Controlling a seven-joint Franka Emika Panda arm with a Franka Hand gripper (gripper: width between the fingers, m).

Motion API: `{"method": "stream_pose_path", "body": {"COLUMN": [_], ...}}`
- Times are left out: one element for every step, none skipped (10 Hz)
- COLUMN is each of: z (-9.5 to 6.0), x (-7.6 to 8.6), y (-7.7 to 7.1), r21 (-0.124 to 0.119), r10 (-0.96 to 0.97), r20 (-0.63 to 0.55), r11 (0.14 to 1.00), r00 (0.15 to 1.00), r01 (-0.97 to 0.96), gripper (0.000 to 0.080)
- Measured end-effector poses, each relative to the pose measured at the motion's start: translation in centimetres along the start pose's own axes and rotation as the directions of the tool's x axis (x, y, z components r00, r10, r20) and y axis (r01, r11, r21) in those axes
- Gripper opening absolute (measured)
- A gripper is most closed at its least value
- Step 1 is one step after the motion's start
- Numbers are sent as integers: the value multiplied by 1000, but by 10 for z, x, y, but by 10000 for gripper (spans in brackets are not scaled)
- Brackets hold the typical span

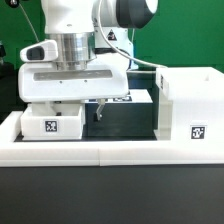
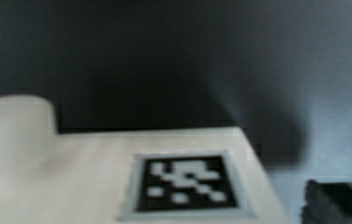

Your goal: Assemble drawer

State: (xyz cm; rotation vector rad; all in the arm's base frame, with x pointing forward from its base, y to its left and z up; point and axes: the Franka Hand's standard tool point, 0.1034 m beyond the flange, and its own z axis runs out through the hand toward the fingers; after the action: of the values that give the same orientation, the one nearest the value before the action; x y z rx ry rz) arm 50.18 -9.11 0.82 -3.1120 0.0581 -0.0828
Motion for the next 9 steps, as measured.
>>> {"method": "stream_pose_path", "body": {"z": [0, 0, 0, 0, 0, 0, 0, 0, 0], "x": [-1, -1, -1, -1, -1, -1, -1, -1, -1], "y": [2, 2, 2, 2, 2, 2, 2, 2, 2], "r21": [-1, -1, -1, -1, -1, -1, -1, -1, -1], "r10": [-2, -1, -1, -1, -1, -1, -1, -1, -1], "r20": [1, 1, 1, 1, 1, 1, 1, 1, 1], "r11": [1000, 1000, 1000, 1000, 1000, 1000, 1000, 1000, 1000], "r00": [1000, 1000, 1000, 1000, 1000, 1000, 1000, 1000, 1000], "r01": [2, 1, 1, 1, 1, 1, 1, 1, 1], "gripper": [449, 266, 266, 129, 41, 41, 41, 41, 41]}}
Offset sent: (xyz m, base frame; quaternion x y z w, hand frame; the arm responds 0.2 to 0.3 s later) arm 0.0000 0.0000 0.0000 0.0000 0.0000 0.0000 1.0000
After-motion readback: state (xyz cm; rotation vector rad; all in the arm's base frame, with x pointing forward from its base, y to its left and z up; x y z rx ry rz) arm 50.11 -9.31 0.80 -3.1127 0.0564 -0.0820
